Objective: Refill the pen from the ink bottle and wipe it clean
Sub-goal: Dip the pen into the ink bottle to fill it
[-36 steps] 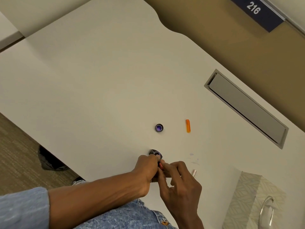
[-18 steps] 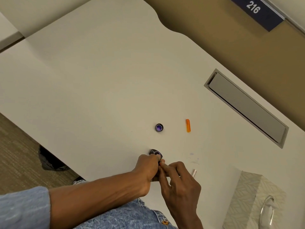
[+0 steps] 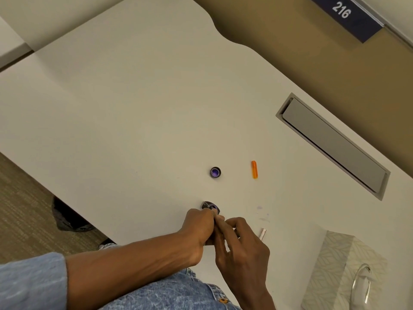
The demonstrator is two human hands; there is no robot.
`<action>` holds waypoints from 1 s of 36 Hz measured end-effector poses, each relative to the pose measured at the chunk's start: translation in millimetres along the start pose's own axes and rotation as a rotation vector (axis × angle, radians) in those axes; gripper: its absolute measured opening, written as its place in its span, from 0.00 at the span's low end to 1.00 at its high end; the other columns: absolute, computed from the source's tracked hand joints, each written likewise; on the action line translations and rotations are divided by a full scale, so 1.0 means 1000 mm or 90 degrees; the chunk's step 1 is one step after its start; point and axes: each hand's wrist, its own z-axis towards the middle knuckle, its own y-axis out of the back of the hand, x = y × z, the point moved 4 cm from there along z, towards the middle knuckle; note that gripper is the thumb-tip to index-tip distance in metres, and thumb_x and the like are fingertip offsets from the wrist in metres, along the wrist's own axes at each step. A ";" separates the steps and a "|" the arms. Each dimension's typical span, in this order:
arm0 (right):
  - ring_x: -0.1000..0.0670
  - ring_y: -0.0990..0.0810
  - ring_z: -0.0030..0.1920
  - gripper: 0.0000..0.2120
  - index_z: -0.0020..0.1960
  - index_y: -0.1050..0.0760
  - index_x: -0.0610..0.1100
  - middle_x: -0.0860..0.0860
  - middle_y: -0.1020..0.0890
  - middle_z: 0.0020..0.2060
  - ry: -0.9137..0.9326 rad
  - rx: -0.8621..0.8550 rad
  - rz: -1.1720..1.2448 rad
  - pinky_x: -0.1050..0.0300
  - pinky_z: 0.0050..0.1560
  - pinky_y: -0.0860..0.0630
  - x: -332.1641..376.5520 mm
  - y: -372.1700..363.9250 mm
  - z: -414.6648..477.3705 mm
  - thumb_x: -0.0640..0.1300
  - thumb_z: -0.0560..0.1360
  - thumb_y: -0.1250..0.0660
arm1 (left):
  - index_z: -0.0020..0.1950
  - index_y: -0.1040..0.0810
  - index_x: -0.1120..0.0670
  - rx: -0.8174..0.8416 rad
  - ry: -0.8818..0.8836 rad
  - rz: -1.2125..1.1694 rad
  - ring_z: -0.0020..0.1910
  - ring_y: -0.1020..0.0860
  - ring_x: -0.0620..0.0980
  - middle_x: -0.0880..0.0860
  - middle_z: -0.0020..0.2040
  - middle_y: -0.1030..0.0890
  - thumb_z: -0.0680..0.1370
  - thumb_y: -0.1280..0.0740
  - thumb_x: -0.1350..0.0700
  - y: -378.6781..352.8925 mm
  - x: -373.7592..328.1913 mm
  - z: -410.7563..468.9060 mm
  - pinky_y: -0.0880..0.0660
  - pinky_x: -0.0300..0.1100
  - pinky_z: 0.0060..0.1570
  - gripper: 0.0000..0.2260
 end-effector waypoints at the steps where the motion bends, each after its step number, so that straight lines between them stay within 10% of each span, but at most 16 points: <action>1: 0.52 0.22 0.31 0.12 0.59 0.13 0.49 0.52 0.16 0.42 0.001 0.001 -0.004 0.62 0.26 0.30 0.000 0.000 0.000 0.43 0.76 0.23 | 0.57 0.15 0.62 -0.001 0.000 0.000 0.46 0.14 0.57 0.60 0.51 0.11 0.85 0.36 0.60 0.000 0.000 0.000 0.14 0.48 0.42 0.11; 13: 0.51 0.21 0.32 0.09 0.54 0.13 0.48 0.52 0.17 0.42 -0.030 0.036 -0.019 0.62 0.26 0.32 -0.001 -0.003 -0.001 0.40 0.74 0.23 | 0.60 0.16 0.61 -0.005 -0.020 0.038 0.50 0.12 0.60 0.62 0.51 0.12 0.85 0.35 0.57 0.000 0.002 -0.002 0.17 0.42 0.30 0.11; 27: 0.51 0.18 0.36 0.11 0.52 0.14 0.47 0.52 0.17 0.41 -0.092 0.068 -0.004 0.57 0.26 0.24 -0.008 -0.008 -0.003 0.37 0.72 0.22 | 0.56 0.16 0.64 0.026 -0.051 0.096 0.23 0.17 0.47 0.57 0.37 0.15 0.85 0.33 0.54 -0.003 -0.001 -0.005 0.21 0.37 0.24 0.14; 36: 0.47 0.18 0.34 0.10 0.54 0.14 0.43 0.49 0.18 0.39 -0.096 0.028 -0.045 0.56 0.26 0.25 -0.013 -0.007 -0.004 0.34 0.74 0.27 | 0.45 0.15 0.59 0.071 -0.087 0.157 0.30 0.15 0.50 0.52 0.33 0.13 0.85 0.35 0.46 0.006 0.001 -0.012 0.16 0.47 0.45 0.20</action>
